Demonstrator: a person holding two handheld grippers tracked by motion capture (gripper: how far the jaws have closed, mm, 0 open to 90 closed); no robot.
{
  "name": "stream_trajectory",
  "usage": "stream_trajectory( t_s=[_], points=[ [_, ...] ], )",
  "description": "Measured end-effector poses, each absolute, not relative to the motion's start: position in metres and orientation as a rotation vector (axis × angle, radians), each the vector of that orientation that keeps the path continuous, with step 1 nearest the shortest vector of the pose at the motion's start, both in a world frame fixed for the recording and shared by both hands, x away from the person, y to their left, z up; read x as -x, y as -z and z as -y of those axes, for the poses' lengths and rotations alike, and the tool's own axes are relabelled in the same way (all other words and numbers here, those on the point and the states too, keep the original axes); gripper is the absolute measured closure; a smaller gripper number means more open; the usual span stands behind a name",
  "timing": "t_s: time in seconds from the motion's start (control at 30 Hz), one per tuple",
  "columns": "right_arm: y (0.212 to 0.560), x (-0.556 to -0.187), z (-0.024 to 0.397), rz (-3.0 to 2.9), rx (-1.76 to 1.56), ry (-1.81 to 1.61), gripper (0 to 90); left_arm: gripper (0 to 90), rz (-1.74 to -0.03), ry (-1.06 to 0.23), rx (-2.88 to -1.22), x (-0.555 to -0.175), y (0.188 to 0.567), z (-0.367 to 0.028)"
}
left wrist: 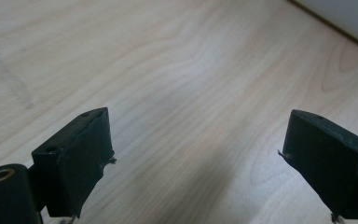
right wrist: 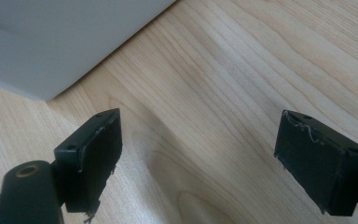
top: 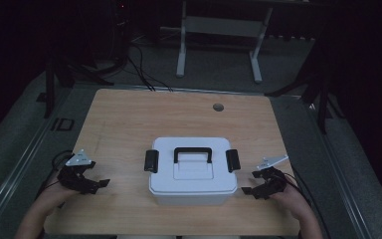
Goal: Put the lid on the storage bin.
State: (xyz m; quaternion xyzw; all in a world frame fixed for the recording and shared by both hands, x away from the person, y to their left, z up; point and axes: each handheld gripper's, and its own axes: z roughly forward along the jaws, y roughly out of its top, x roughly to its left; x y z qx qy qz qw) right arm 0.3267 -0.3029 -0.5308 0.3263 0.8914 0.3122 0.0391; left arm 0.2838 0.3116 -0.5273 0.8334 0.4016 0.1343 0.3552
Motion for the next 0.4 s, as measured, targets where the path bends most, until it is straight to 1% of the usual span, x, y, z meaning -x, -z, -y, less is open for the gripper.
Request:
stream_trajectory(
  t_s=[0.13, 0.3, 0.4],
  points=[
    [0.532, -0.326, 0.303, -2.714, -1.004, -0.962, 14.5, 8.2, -1.097, -0.400, -2.102, -0.282, 0.532, -0.316],
    [0.533, -0.326, 0.304, -2.711, -1.010, -0.961, 14.5, 8.2, -1.126, -0.394, -2.083, -0.280, 0.540, -0.320],
    [0.532, -0.327, 0.304, -2.706, -1.010, -0.967, 14.5, 8.2, -1.121, -0.392, -2.077, -0.280, 0.539, -0.320]
  ],
)
